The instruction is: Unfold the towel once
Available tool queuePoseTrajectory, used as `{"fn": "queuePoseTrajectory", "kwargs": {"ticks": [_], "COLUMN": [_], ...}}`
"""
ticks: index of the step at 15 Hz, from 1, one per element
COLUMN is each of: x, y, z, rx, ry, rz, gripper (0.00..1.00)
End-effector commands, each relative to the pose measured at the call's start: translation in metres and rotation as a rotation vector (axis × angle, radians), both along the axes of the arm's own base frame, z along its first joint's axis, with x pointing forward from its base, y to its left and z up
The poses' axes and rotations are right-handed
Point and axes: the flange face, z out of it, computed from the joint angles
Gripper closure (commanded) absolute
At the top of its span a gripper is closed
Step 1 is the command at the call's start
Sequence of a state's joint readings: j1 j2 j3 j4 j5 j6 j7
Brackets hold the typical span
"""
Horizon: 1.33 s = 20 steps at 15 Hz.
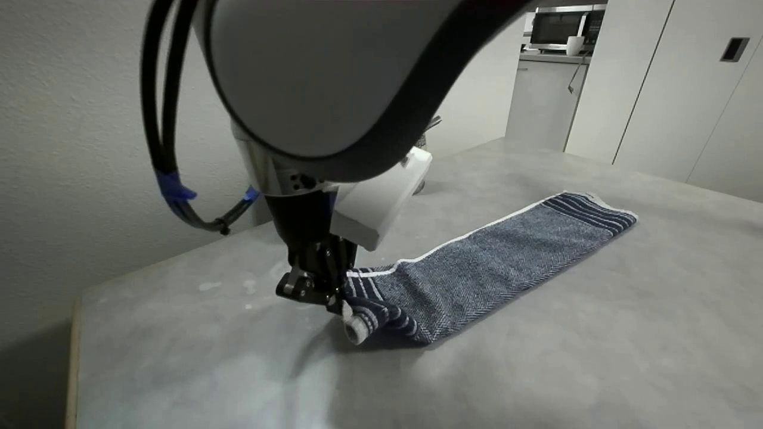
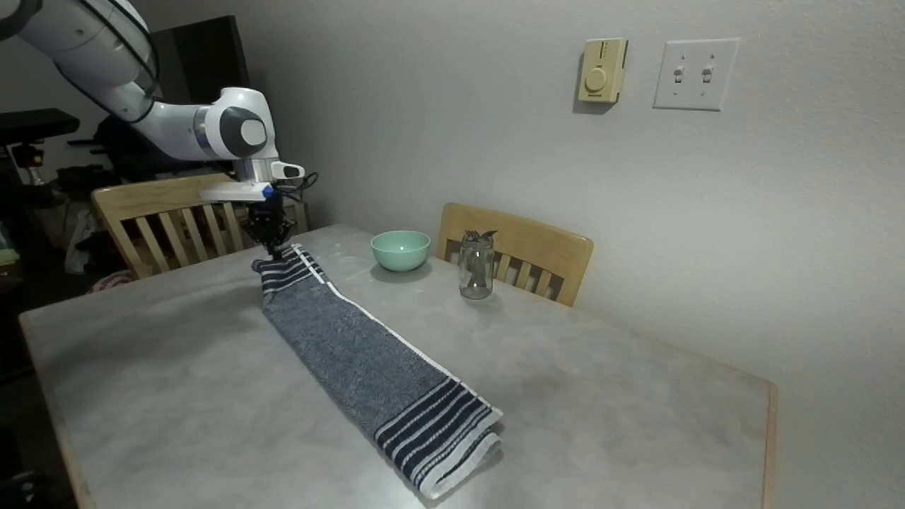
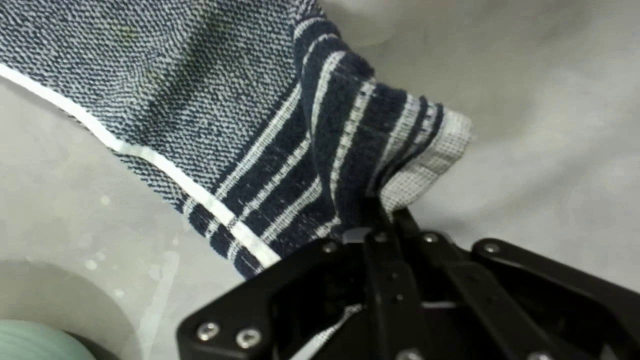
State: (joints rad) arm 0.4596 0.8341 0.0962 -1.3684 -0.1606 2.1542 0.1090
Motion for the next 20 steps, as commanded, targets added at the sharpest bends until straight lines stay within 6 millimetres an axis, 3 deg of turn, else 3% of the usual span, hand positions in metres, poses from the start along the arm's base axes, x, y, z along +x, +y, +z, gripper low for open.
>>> {"fn": "queuePoseTrajectory", "kwargs": {"ticks": [1,5,15,16,20], "x": [-0.015,-0.026,-0.063,-0.044,-0.054], "y": [-0.026,-0.058,-0.163,-0.145,-0.157], "z": [0.027,0.049,0.095,0.085,0.093], "rx": [-0.024,-0.059,-0.205,-0.170,-0.184], "ry": [-0.005,-0.006,-0.032,-0.032,-0.032], "rz": [0.011,-0.022,-0.181,-0.164,-0.179], "gripper": [0.99,0.99,0.99,0.95,0.95]}}
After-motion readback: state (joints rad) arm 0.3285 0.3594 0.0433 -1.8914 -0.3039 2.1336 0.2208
